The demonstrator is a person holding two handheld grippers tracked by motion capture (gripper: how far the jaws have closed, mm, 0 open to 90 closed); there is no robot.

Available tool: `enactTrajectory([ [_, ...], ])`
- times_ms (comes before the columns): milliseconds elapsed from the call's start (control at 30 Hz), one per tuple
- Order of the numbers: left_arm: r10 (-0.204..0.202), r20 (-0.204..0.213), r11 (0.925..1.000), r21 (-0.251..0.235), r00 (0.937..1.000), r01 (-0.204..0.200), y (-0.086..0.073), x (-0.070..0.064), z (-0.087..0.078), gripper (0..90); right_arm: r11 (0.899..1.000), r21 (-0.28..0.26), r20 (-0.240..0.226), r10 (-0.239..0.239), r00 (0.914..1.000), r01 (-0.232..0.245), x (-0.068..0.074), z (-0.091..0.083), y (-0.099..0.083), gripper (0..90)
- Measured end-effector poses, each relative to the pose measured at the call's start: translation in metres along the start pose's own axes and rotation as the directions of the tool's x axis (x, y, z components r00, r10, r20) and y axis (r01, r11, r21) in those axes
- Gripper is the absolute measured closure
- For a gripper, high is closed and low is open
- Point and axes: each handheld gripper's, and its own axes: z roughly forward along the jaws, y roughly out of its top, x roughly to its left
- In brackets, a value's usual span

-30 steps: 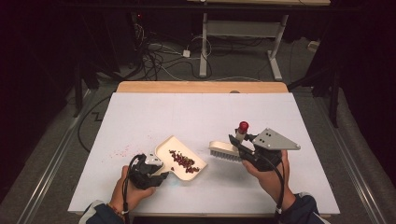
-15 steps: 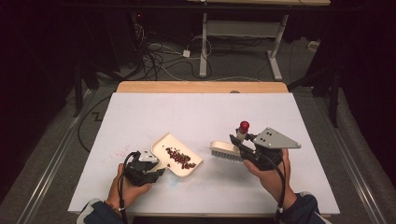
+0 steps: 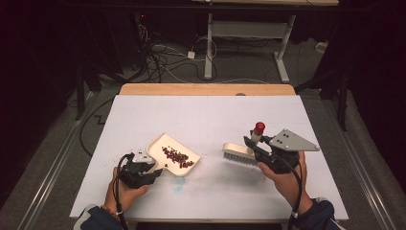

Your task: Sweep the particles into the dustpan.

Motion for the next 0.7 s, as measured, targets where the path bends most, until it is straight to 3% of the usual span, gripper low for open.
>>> enactTrajectory([
  [333, -0.042, -0.045, 0.9988, -0.026, 0.9981, 0.041, -0.006, 0.014, -0.011, 64.3, 1.0, 0.004, 0.017, 0.021, 0.9997, -0.021, -0.017, -0.017, -0.003, 69.7],
  [633, -0.087, -0.1, 0.9957, -0.04, 0.9912, 0.083, -0.014, 0.026, -0.019, 64.2, 0.998, 0.008, 0.034, 0.063, 0.9974, -0.063, -0.053, -0.057, 0.001, 69.8],
  [700, -0.093, -0.105, 0.9952, -0.042, 0.9901, 0.089, -0.016, 0.027, -0.019, 64.2, 0.997, 0.016, 0.018, 0.069, 0.9975, -0.069, -0.058, -0.066, 0.001, 69.8],
])
